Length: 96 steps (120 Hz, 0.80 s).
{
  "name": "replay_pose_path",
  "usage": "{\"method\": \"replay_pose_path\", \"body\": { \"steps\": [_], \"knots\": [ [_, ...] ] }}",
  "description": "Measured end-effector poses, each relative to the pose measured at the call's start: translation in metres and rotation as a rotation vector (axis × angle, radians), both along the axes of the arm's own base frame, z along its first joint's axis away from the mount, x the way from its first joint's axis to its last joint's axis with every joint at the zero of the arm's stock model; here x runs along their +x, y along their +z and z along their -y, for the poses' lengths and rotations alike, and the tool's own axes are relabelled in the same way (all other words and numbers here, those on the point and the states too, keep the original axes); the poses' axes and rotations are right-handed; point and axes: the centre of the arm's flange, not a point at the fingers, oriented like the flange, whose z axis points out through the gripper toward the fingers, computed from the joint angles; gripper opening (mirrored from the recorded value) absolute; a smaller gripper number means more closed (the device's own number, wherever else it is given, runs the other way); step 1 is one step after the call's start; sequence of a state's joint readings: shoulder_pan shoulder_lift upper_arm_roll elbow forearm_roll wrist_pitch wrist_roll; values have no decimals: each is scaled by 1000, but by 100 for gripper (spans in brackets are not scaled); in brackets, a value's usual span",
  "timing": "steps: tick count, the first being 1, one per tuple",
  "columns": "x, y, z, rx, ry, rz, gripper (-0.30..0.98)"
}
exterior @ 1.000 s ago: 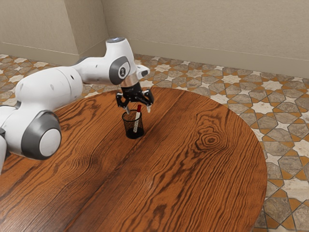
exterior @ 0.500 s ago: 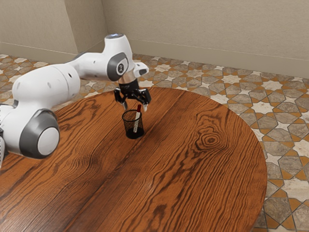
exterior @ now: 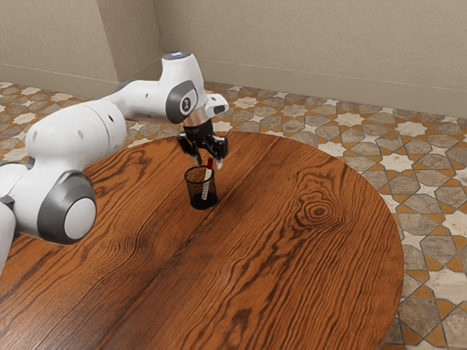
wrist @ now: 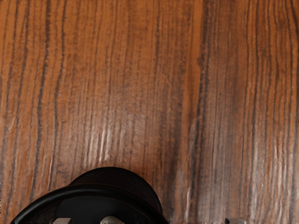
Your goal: Take the marker out of the pen holder and place it to the left of the pen holder.
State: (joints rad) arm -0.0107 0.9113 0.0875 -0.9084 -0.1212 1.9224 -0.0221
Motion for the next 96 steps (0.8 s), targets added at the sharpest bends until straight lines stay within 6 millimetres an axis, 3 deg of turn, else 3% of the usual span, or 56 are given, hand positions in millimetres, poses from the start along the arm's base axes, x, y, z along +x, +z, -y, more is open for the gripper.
{"method": "replay_pose_path", "body": {
  "steps": [25,96],
  "knots": [
    [-1,3,0,4,-10,0,17],
    [-4,14,-7,5,4,-8,-2]
  ]
}}
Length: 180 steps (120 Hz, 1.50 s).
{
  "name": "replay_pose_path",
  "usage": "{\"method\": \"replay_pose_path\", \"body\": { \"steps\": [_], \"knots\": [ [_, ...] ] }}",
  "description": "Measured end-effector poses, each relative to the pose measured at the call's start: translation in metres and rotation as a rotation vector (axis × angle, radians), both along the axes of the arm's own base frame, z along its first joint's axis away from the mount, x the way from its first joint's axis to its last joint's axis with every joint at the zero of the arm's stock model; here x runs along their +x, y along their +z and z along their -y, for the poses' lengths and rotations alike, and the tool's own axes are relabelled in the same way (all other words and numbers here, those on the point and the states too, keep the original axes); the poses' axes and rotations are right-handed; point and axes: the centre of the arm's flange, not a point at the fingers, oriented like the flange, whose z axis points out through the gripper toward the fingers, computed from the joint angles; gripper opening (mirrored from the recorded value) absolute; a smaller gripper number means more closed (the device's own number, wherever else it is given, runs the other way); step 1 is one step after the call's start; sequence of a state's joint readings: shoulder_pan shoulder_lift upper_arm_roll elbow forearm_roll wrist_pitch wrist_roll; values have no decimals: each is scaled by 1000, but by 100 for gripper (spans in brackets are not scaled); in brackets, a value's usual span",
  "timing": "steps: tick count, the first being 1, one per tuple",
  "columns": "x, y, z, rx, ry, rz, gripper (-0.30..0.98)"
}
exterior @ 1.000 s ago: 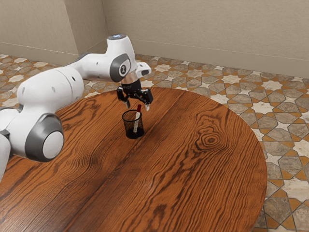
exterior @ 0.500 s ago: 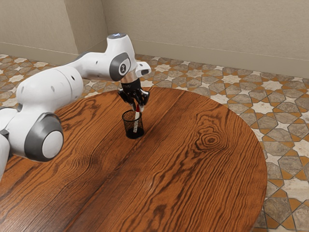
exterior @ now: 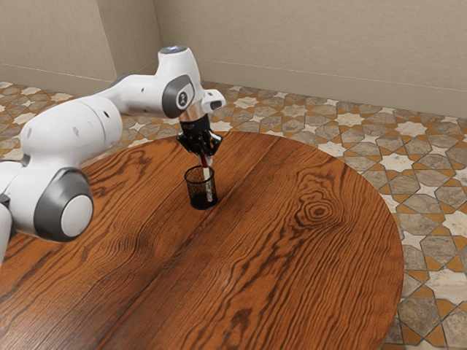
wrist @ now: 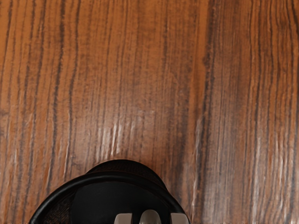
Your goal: Take the marker out of the pen holder and place it to the left of the pen holder.
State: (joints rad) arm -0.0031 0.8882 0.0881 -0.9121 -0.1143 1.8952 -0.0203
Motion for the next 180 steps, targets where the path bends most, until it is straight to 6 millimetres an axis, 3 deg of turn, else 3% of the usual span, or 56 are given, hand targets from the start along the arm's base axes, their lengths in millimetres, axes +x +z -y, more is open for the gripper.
{"method": "replay_pose_path", "body": {
  "steps": [13,27,37,49,57,63,70,78,101,116,149,173,177,180],
  "knots": [
    [-2,5,-2,3,8,-9,-5],
    [-10,28,-13,6,30,-9,-7],
    [-23,69,-20,8,47,14,-8],
    [-53,136,-41,13,89,59,-9],
    [-72,172,-66,10,130,85,-10],
    [-85,181,-94,8,174,79,-10],
    [-96,173,-120,5,216,48,-10],
    [-99,152,-131,0,237,5,-10],
    [-100,90,-135,-13,255,-100,-10],
    [-105,65,-142,-19,274,-137,-10],
    [-106,29,-147,-29,298,-165,-10],
    [-108,22,-151,-61,309,-156,33],
    [-109,29,-151,-62,310,-146,38],
    [-112,47,-150,-61,308,-124,42]
  ]
}}
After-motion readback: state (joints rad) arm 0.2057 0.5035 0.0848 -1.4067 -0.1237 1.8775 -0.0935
